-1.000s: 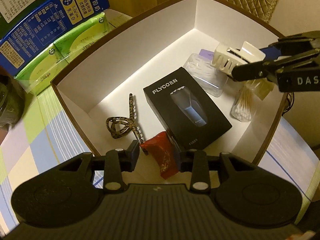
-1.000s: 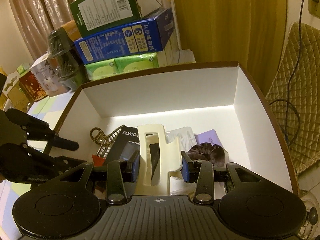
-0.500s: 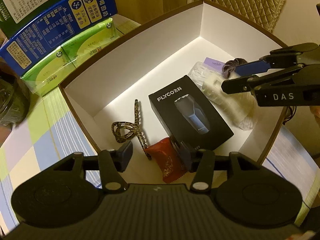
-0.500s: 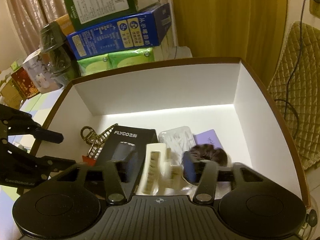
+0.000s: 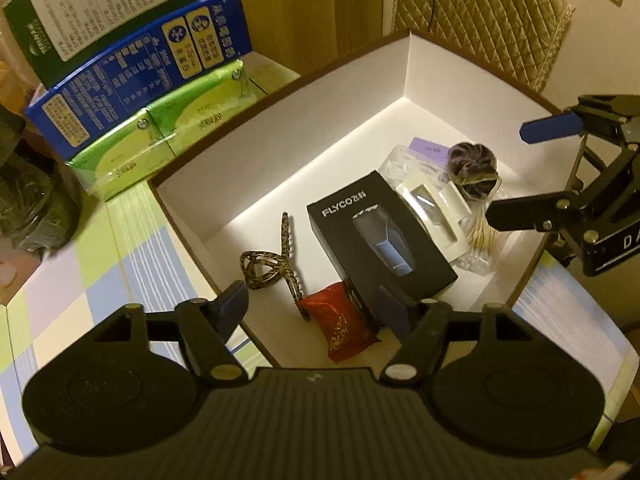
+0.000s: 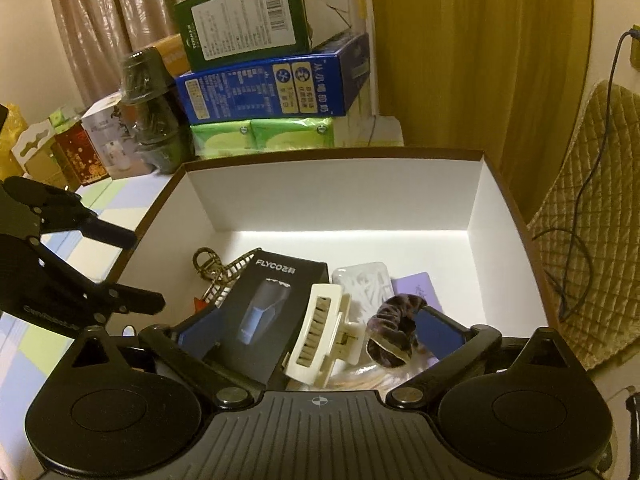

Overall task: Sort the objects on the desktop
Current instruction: 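Open both tools to drop the red packet and hair clip in the box, then withdraw both open tools from the box back over the table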

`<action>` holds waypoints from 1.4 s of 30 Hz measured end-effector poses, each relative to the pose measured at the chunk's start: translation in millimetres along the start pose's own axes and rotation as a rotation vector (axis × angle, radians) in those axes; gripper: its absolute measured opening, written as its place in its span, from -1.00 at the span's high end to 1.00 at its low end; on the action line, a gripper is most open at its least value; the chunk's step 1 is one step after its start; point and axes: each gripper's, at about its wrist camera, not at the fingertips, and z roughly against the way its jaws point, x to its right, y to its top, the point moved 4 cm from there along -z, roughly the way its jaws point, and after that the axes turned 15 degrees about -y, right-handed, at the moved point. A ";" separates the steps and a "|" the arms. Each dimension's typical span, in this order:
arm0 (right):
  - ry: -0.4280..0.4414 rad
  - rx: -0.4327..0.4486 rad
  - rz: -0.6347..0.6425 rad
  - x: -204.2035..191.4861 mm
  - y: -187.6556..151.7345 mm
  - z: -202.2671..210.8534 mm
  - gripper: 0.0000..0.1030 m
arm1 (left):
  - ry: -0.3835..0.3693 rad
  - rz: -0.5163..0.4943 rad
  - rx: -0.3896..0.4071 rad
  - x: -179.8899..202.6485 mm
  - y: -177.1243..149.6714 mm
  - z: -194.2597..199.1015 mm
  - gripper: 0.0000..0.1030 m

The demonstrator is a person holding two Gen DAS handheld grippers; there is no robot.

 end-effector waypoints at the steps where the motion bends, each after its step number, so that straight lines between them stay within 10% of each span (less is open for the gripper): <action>1: 0.000 0.003 0.001 -0.3 -0.4 2.0 -0.96 | 0.004 0.000 0.007 1.2 -0.5 3.3 -0.42; 42: 0.077 0.032 -0.013 -95.0 -42.7 95.0 -0.96 | 0.143 0.228 0.114 -2.0 -125.7 138.8 -0.69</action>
